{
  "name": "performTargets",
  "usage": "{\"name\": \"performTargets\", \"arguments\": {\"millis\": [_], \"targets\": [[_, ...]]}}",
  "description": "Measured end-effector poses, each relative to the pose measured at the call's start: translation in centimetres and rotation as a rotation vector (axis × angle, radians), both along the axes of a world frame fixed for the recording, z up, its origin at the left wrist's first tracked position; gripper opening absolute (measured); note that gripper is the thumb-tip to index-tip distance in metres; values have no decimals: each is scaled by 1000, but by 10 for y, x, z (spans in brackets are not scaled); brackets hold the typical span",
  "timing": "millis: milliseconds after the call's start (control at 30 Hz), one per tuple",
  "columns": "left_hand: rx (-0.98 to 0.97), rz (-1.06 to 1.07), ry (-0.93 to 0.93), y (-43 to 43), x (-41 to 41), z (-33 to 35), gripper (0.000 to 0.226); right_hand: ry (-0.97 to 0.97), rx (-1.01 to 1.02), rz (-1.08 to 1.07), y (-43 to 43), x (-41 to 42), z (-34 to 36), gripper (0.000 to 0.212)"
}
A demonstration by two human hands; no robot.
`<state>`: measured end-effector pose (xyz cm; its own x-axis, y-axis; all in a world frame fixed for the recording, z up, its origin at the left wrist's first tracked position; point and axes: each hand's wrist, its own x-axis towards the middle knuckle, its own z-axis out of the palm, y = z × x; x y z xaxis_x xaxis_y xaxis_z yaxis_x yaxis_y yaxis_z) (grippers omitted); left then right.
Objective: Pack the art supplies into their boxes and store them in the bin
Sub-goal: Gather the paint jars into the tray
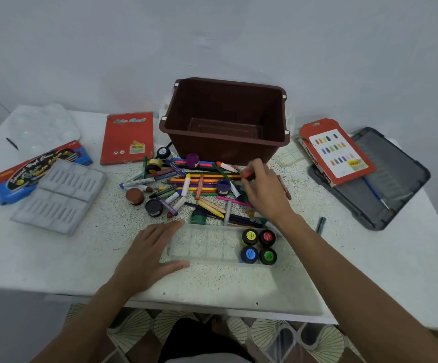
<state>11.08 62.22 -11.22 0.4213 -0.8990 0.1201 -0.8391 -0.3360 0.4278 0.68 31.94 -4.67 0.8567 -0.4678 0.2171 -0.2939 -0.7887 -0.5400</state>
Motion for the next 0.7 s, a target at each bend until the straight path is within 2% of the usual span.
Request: {"name": "performTargets", "arguments": {"millis": [100,167,333,500,700], "targets": [[2,-3,0,1,1,0,89,-81,166,48,19,-20,16,19],[4,-7,0,1,0,0,90,-88,175,87,31,-35,20,21],[-2,-10,-1,1,1,1,89,-18,84,230,56,-65,20,29],[-10,-16,-4,1,0,1,88,80,82,290,63,-75,8,17],[-13,-14,-7,2,0,1,89,75,-169,319,66,-75,0,10]]}}
